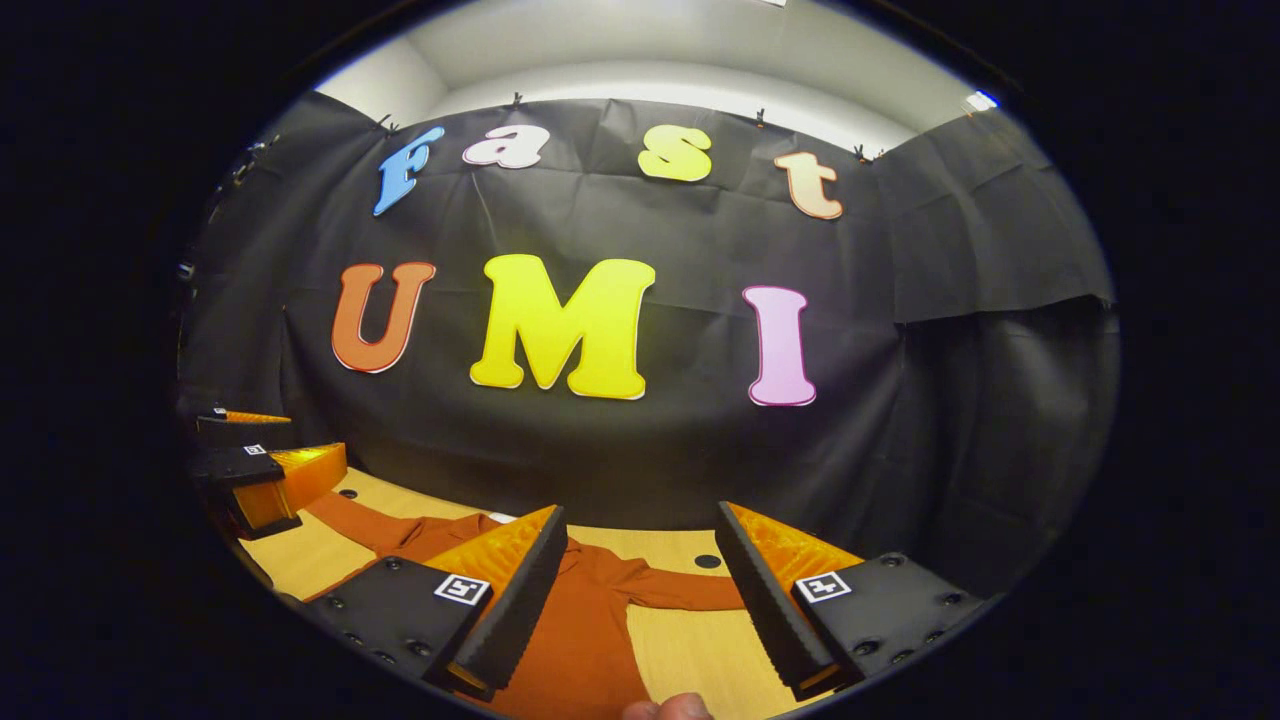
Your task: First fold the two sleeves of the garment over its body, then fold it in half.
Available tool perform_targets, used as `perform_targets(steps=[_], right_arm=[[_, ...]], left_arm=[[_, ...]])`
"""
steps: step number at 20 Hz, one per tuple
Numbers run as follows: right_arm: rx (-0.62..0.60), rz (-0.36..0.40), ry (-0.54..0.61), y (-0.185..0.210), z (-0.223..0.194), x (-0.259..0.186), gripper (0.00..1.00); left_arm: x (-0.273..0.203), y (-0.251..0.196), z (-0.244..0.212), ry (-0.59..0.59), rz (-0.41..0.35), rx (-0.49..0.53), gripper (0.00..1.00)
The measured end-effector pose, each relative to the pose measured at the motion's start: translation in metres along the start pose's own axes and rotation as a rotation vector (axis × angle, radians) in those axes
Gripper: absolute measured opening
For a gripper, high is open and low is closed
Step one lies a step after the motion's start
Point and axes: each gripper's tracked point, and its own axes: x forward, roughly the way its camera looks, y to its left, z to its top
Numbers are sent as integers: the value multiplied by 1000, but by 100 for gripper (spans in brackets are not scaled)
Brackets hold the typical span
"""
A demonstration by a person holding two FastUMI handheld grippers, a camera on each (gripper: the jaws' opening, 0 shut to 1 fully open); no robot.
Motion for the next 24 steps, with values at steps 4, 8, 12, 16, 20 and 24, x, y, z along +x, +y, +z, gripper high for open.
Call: perform_targets(steps=[4, 8, 12, 16, 20, 24], right_arm=[[45, -71, 50, -101, -23, 35, 95], [122, -110, 150, -194, -58, 79, 95], [198, -113, 248, -253, -106, 121, 94], [366, -83, 382, -284, -183, 169, 96], [570, -87, 504, -301, -266, 207, 97], [767, -122, 560, -304, -323, 232, 96]], left_arm=[[14, -28, -18, 70, -9, 2, 98], [26, -52, -38, 140, -8, 13, 99], [31, -68, -50, 200, -6, 38, 99], [25, -71, -73, 285, 19, 10, 99], [17, -55, -87, 360, 83, 30, 99], [12, -39, -98, 412, 129, 28, 99]])
